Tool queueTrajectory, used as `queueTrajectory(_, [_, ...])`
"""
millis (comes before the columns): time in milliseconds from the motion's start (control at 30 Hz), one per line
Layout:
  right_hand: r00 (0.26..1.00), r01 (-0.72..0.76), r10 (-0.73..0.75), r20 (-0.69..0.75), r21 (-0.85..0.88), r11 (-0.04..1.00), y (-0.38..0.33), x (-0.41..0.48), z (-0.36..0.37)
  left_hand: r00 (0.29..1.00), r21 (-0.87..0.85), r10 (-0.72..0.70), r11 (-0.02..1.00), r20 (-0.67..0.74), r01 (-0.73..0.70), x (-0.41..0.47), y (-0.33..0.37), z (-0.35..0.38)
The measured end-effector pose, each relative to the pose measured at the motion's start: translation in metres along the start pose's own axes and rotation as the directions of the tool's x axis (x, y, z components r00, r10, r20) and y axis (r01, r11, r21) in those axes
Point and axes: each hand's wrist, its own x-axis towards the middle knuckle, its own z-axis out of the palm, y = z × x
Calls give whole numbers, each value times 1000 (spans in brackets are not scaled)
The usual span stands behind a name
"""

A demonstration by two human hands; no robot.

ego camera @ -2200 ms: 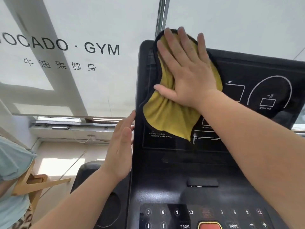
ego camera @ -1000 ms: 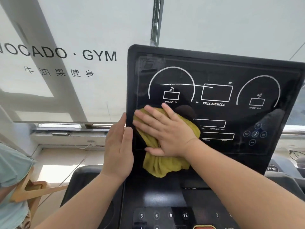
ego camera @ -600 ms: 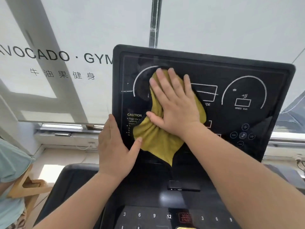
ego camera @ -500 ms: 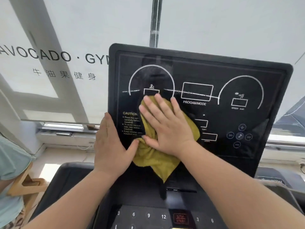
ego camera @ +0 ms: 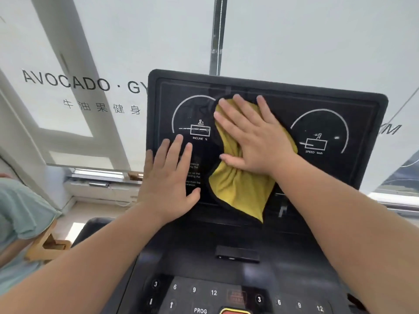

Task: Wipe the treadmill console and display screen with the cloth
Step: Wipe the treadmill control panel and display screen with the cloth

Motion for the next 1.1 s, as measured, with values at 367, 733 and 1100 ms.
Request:
queueTrajectory(367, [997,7,-13,73,82,997,-90,-86,38,998,-26,-17,1000,-58,15,3,2,11])
queueTrajectory(733, [997,-55,57,-51,41,998,39,-15,0,997,-24,-55,998,-48,54,6,9,4])
queueTrajectory(1100, [998,-21,16,58,91,996,-86,-102,43,992,-61,-50,997,-116,43,6,9,10])
